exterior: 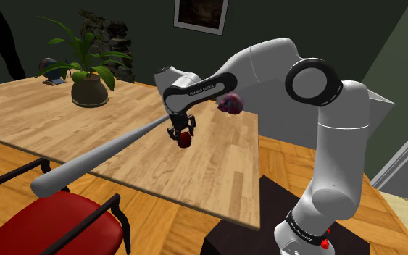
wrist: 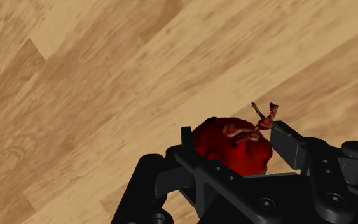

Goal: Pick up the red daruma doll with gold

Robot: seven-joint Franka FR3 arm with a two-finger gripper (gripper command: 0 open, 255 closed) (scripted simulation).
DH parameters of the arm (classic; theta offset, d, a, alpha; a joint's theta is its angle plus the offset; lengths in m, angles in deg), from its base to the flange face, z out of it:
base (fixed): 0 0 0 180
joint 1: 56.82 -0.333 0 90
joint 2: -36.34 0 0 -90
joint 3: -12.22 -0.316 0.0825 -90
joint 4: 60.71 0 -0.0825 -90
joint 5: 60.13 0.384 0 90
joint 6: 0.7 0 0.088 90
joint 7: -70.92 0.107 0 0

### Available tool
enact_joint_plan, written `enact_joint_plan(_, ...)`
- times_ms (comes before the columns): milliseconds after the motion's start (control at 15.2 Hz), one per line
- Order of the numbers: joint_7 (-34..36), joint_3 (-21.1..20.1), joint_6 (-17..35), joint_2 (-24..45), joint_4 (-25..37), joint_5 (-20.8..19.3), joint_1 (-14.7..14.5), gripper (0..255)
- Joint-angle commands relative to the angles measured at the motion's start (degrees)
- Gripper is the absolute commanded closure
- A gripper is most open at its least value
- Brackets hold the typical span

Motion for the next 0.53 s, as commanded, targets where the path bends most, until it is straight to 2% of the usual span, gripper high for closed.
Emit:
enact_joint_plan(0, -0.5, -0.1, -1.1, -0.9, 0.3, 0.3, 0.1, 255)
enact_joint_plan(462, -1.4, -0.2, -4.4, -2.4, 2.3, 0.8, 0.1, 255)
